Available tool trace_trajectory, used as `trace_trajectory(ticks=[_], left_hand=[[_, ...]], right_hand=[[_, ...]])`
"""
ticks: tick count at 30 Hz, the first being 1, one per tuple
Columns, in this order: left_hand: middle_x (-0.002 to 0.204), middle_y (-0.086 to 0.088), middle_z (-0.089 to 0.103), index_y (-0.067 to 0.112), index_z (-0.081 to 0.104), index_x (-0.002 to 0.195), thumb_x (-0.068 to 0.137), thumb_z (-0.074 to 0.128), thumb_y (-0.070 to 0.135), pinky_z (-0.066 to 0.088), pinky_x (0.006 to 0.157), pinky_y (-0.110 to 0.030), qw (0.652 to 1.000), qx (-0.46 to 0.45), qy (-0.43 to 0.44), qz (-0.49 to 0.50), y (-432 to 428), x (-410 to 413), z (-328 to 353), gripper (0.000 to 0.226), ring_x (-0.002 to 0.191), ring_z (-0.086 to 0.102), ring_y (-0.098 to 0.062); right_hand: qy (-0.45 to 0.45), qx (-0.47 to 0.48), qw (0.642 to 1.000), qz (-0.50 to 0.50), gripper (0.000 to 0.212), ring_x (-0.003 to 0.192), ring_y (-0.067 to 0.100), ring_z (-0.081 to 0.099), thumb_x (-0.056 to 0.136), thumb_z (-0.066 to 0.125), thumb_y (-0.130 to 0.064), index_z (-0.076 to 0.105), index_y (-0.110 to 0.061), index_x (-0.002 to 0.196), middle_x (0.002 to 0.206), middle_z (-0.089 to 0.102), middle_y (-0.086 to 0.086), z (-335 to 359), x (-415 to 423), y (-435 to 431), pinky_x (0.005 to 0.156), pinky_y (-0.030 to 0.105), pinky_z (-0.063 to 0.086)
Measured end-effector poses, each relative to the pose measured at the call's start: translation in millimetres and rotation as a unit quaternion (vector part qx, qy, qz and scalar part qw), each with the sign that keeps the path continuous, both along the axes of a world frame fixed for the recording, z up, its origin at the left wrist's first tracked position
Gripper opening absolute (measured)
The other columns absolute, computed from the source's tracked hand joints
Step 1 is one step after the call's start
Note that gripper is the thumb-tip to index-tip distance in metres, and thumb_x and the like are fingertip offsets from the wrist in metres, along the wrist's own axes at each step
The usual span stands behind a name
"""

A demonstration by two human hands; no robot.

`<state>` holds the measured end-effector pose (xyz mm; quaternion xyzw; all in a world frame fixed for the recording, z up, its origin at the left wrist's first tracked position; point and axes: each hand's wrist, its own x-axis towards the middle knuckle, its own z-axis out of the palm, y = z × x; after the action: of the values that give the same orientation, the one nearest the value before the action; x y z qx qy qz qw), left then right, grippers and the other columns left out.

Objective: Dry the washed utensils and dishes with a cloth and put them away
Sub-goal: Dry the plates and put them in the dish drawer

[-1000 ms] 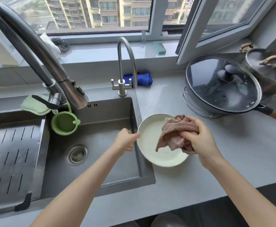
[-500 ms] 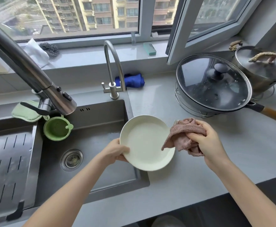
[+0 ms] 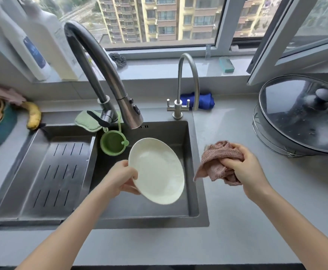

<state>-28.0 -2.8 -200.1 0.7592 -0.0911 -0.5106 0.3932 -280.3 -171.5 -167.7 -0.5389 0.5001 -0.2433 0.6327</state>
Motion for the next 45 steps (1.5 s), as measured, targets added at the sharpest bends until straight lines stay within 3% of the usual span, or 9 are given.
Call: trace_trajectory(ticks=[8, 16, 19, 22, 29, 31, 36, 42, 45], left_hand=[[0.074, -0.015, 0.058, 0.011, 0.039, 0.073, 0.062, 0.053, 0.013, 0.059, 0.056, -0.049, 0.983, 0.062, -0.172, 0.011, 7.9, 17.3, 4.7, 0.017, 0.066, 0.064, -0.037], [0.092, -0.009, 0.059, 0.017, 0.045, 0.094, 0.088, 0.055, 0.027, 0.055, 0.047, -0.036, 0.983, 0.018, -0.164, 0.075, 20.3, 8.8, -9.9, 0.015, 0.074, 0.063, -0.034], [0.091, -0.003, 0.065, 0.026, 0.059, 0.092, 0.088, 0.049, 0.042, 0.058, 0.063, -0.050, 0.977, -0.032, -0.182, 0.107, 23.0, 1.6, -10.4, 0.019, 0.087, 0.065, -0.031], [0.074, 0.004, 0.070, 0.031, 0.068, 0.078, 0.081, 0.045, 0.052, 0.056, 0.071, -0.049, 0.968, -0.036, -0.226, 0.103, 28.8, -3.1, -7.0, 0.031, 0.081, 0.067, -0.025], [0.066, 0.001, 0.064, 0.024, 0.066, 0.073, 0.094, 0.051, 0.031, 0.047, 0.053, -0.030, 0.962, -0.047, -0.216, 0.158, 33.0, -4.1, -9.0, 0.027, 0.064, 0.057, -0.020], [0.064, 0.006, 0.062, 0.028, 0.066, 0.070, 0.088, 0.051, 0.039, 0.045, 0.062, -0.035, 0.957, -0.040, -0.243, 0.151, 32.5, -2.9, -12.6, 0.026, 0.067, 0.055, -0.020], [0.067, 0.000, 0.063, 0.023, 0.064, 0.067, 0.093, 0.052, 0.027, 0.047, 0.068, -0.035, 0.955, -0.044, -0.224, 0.190, 30.2, 2.7, -10.7, 0.029, 0.071, 0.058, -0.023], [0.070, -0.007, 0.058, 0.015, 0.064, 0.075, 0.095, 0.053, 0.023, 0.035, 0.031, -0.016, 0.974, -0.039, -0.143, 0.173, 37.6, 6.9, 0.8, 0.025, 0.055, 0.054, -0.020], [0.065, -0.006, 0.056, 0.010, 0.064, 0.082, 0.096, 0.051, 0.025, 0.031, 0.029, -0.013, 0.983, -0.035, -0.096, 0.151, 42.1, 2.0, 1.1, 0.024, 0.041, 0.052, -0.014]], right_hand=[[0.176, -0.341, 0.909, 0.166, 0.056, 0.088, 0.017, 0.058, 0.071, 0.059, -0.006, 0.058, -0.031, 0.121, 0.105, 0.062, -0.006, -3.1, 43.4, 22.2, 0.073, 0.026, 0.042], [0.157, -0.203, 0.934, 0.248, 0.069, 0.106, 0.029, 0.061, 0.085, 0.054, -0.022, 0.022, -0.037, 0.144, 0.119, 0.065, 0.003, -37.0, 101.5, 72.0, 0.090, 0.038, 0.045], [0.051, -0.039, 0.917, 0.393, 0.069, 0.138, 0.017, 0.033, 0.080, 0.040, -0.039, 0.012, -0.053, 0.142, 0.150, 0.034, -0.012, -59.6, 128.4, 123.1, 0.116, 0.050, 0.015], [0.062, -0.049, 0.905, 0.418, 0.073, 0.146, 0.011, 0.006, 0.084, 0.041, -0.033, 0.005, -0.052, 0.145, 0.159, 0.007, -0.017, -78.6, 155.4, 129.5, 0.117, 0.051, -0.003], [0.430, -0.207, 0.787, 0.392, 0.060, 0.146, 0.032, -0.009, 0.097, 0.026, -0.046, -0.002, -0.038, 0.150, 0.160, -0.010, 0.012, -122.0, 151.7, 88.0, 0.112, 0.060, -0.009], [0.405, -0.120, 0.804, 0.418, 0.059, 0.146, 0.033, -0.002, 0.097, 0.025, -0.042, 0.002, -0.037, 0.151, 0.161, -0.006, 0.008, -115.2, 139.2, 111.3, 0.114, 0.060, -0.002], [0.020, -0.011, 0.892, 0.451, 0.044, 0.136, 0.016, 0.033, 0.099, 0.034, -0.039, 0.025, -0.077, 0.117, 0.152, 0.016, -0.023, -59.0, 131.7, 155.1, 0.116, 0.044, 0.022], [0.326, -0.239, 0.771, 0.492, 0.053, 0.147, 0.022, 0.010, 0.093, 0.034, -0.029, 0.030, -0.042, 0.145, 0.161, 0.010, -0.002, -111.1, 88.8, 88.9, 0.118, 0.046, 0.001], [0.211, -0.177, 0.909, 0.313, 0.045, 0.133, 0.030, 0.038, 0.092, 0.043, -0.011, 0.053, -0.021, 0.135, 0.151, 0.037, 0.003, -97.4, 115.5, 64.8, 0.107, 0.028, 0.029]])
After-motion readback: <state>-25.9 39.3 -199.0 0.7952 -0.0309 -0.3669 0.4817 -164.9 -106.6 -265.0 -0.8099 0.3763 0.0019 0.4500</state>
